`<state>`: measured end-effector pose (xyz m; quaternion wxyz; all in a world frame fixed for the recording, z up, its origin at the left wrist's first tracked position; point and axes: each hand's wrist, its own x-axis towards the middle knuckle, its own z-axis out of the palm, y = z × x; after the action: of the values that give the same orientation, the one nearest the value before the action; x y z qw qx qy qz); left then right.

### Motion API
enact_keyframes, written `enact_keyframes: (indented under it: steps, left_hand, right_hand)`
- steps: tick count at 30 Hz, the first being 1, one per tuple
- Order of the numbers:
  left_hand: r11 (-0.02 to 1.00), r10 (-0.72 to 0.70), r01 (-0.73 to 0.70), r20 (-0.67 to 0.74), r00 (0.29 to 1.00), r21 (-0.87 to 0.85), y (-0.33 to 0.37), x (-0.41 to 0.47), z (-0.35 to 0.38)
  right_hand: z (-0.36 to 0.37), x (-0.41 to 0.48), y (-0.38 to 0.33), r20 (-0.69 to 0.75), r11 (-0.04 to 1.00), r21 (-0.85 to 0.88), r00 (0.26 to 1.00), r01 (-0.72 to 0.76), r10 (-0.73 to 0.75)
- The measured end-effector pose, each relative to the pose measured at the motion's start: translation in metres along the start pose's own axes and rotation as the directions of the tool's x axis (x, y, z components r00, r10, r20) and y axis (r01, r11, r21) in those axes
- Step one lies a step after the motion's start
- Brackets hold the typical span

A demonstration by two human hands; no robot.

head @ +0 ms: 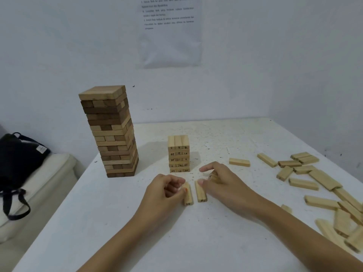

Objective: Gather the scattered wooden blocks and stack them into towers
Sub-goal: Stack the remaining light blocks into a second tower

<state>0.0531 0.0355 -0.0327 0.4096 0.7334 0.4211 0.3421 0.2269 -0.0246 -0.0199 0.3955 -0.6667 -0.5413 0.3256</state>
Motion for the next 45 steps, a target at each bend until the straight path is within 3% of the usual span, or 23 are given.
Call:
enact_keyframes:
  steps: [2,5,11,16,20,24,28,30,33,41,45]
  left_hand:
    - [1.0,0.0,0.0,0.003,1.0,0.009,-0.001,0.001,-0.002]
    - [0.999,-0.025,0.024,-0.005,1.0,-0.031,-0.001,0.002,-0.006]
    - [0.997,-0.042,0.042,-0.002,0.999,-0.066,-0.001,0.0,-0.007]
    - [0.998,-0.034,0.035,0.021,0.999,-0.054,0.001,-0.001,-0.006]
    - [0.999,-0.032,0.033,0.022,0.999,-0.036,0.001,0.0,-0.006]
    - [0.996,-0.035,0.04,0.057,0.998,-0.077,0.005,0.0,0.0]
    - [0.989,-0.059,0.066,0.055,0.997,-0.135,0.008,-0.001,0.003]
    - [0.99,-0.047,0.052,0.042,0.998,-0.134,0.007,-0.002,0.002]
    - [0.991,-0.025,0.03,0.037,0.999,-0.131,0.008,-0.004,0.001]
    - [0.993,-0.054,0.064,0.094,0.994,-0.102,0.004,-0.002,-0.003]
    - [0.988,-0.098,0.113,0.135,0.986,-0.11,0.006,-0.003,-0.007]
  right_hand:
    - [-0.005,0.0,-0.004,0.037,0.988,0.124,0.996,-0.09,0.086]
    - [-0.011,-0.001,0.0,0.004,0.983,0.164,0.996,-0.088,0.089]
    - [-0.015,-0.006,0.008,-0.225,0.999,0.031,0.974,0.038,-0.03]
    - [-0.01,-0.005,0.012,-0.322,0.996,-0.088,0.946,0.014,-0.042]
    - [-0.006,-0.002,0.012,-0.378,0.996,-0.081,0.924,0.026,-0.055]
    - [0.005,-0.001,0.008,-0.329,0.999,-0.014,0.943,0.048,-0.05]
    - [0.01,-0.009,0.001,-0.134,0.997,0.031,0.989,0.065,-0.06]
    - [0.012,-0.015,0.001,-0.039,0.988,-0.11,0.993,0.106,-0.11]
    - [0.018,-0.018,0.004,-0.019,0.933,-0.292,0.974,0.21,-0.225]
    - [0.003,-0.018,0.0,0.055,0.962,-0.185,0.979,0.203,-0.196]
    - [-0.008,-0.02,0.003,0.118,0.936,-0.294,0.979,0.192,-0.164]
